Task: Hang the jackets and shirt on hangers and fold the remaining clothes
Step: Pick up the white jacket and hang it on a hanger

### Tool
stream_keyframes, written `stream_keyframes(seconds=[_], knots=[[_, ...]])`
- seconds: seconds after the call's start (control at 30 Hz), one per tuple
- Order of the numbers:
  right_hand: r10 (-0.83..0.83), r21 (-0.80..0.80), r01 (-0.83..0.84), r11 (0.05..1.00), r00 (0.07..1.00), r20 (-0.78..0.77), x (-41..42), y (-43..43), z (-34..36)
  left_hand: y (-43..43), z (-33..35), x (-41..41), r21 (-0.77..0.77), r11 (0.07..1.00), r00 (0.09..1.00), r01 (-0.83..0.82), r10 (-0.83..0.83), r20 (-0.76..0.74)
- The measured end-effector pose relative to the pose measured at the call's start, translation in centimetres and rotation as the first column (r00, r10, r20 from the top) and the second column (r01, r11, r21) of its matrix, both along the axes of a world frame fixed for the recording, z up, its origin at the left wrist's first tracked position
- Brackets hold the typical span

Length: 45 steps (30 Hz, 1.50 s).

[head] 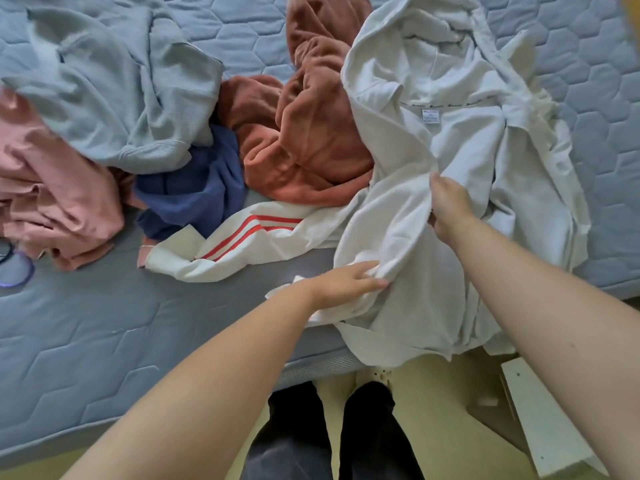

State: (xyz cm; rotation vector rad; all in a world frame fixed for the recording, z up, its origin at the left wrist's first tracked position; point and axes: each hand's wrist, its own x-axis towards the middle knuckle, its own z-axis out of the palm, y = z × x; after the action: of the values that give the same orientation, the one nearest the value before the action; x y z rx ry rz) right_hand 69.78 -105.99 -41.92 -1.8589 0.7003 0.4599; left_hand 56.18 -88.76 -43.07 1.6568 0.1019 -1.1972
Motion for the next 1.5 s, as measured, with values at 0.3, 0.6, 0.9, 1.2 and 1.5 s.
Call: stream_keyframes(seconds=[0.3,0.6,0.9,1.2,1.5], knots=[[0.330,-0.251,-0.425,0.870,0.878,-0.347,-14.3,-3.9,-4.2,1.1,-5.0,-4.7,0.662,0.705,0.884,0.254,-0.446,0.136],[0.816,-0.436,-0.870,0.232,0.418,-0.400,-24.9,-1.8,-5.8,1.1,-4.9,-7.8,0.658,0.752,0.907,0.032,-0.299,0.297],[0.852,-0.158,-0.982,0.099,0.166,-0.496,-34.9,-5.5,-5.4,-0.2,0.4,-13.1,0.584,0.639,0.750,-0.501,-0.016,0.661],[0.250,-0.255,-0.312,0.915,0.936,-0.246,-31.7,-6.6,-1.9,-3.2,0.6,-18.3,0.522,0.852,0.921,-0.027,-0.183,0.345],[0.163,-0.222,-0.208,0.953,0.965,-0.205,-29.2,-5.6,-6.1,-3.9,-6.5,-17.4,0.539,0.819,0.972,-0.196,0.090,0.216]])
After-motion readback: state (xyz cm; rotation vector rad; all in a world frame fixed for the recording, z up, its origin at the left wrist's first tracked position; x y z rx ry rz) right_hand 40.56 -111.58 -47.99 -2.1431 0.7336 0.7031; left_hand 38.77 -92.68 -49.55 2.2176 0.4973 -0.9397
